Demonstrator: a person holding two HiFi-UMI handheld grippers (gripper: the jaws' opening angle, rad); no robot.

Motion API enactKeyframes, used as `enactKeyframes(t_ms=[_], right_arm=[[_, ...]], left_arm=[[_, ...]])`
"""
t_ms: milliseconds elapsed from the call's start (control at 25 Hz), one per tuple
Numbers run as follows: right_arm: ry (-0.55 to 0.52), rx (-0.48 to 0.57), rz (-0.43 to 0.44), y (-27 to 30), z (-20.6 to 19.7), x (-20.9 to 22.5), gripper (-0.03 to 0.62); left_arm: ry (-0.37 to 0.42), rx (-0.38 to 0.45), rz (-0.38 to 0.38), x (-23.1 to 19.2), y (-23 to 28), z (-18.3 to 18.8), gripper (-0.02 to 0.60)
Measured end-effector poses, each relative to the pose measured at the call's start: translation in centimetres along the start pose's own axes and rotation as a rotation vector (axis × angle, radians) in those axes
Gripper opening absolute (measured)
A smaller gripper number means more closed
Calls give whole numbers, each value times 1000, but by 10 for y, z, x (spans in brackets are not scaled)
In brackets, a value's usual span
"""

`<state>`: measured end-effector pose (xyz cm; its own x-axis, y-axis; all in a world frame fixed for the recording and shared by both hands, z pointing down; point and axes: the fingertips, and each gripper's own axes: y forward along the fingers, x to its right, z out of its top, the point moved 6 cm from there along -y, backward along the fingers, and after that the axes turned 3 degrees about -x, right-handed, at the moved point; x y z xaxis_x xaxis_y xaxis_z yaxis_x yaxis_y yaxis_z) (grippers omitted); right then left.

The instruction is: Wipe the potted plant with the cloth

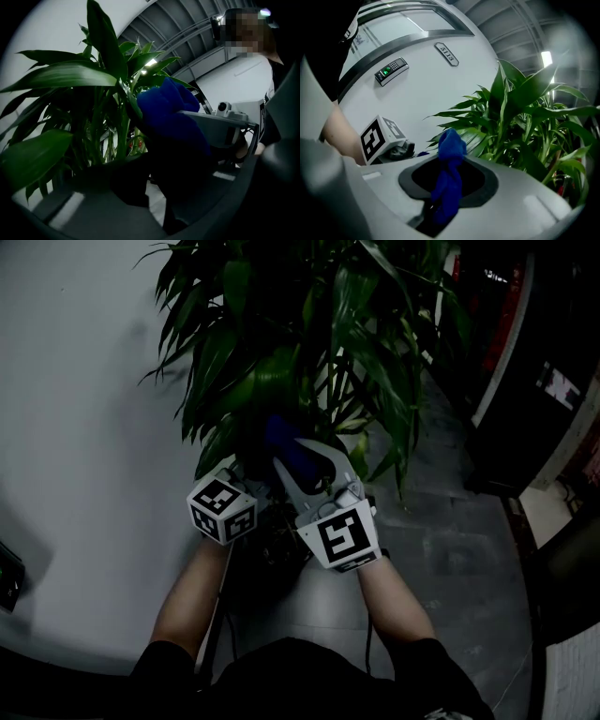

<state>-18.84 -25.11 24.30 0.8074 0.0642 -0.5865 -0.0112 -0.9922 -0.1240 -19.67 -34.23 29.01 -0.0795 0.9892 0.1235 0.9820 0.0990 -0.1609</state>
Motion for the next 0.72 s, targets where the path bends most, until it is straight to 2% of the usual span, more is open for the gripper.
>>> enactKeyframes(t_ms=[720], right_arm=[[78,-32,44,-21,-38,-28,104]], left_arm=[[-47,-72,14,9,-4,-45,6]])
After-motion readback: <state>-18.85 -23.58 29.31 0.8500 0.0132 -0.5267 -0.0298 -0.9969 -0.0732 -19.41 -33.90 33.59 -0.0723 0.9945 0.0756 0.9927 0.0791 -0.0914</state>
